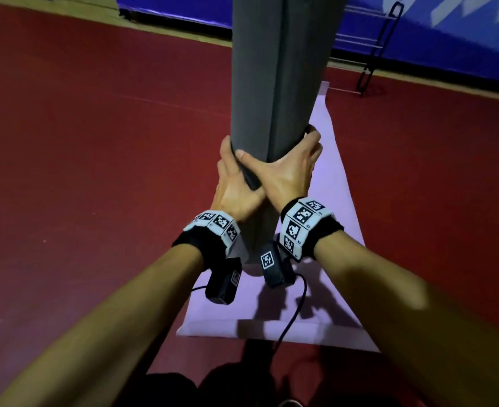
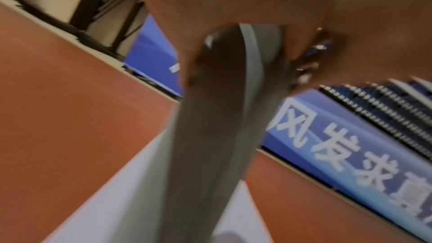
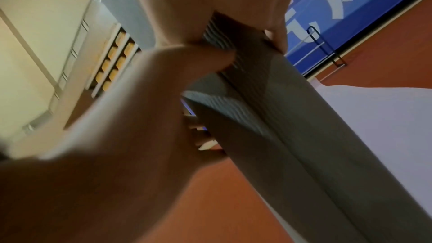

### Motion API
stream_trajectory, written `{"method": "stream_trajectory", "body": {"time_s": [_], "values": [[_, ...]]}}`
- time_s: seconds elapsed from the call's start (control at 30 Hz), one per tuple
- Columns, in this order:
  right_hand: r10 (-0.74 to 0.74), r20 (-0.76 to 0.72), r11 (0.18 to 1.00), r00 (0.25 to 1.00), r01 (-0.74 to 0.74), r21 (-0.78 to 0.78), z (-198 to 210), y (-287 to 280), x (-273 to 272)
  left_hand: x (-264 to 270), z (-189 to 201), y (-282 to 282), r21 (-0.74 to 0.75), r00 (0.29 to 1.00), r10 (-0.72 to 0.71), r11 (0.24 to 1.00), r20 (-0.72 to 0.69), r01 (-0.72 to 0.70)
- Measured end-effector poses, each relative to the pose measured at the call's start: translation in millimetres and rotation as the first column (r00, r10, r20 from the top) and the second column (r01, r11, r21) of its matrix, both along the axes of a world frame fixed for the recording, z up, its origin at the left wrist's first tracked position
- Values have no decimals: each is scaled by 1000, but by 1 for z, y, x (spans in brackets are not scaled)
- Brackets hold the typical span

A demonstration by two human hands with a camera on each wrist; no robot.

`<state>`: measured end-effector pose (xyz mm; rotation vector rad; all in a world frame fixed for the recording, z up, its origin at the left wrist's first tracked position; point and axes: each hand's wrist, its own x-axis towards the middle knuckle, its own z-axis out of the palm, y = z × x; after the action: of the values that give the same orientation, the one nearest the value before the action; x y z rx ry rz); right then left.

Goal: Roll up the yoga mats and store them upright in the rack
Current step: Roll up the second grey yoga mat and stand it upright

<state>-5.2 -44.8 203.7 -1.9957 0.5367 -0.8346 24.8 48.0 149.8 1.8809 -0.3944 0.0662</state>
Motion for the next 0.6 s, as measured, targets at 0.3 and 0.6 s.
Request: {"method": "stream_trajectory", "body": {"time_s": [0.3,0.6], "values": [[59,-174,998,983,-63,-13,-66,3,-38,-21,-63,30,124,985,-145,980,-93,156],[39,-282,999,959,-28,43,-50,-10,-47,-22,39,10,-114,998,67,991,0,-66]]}}
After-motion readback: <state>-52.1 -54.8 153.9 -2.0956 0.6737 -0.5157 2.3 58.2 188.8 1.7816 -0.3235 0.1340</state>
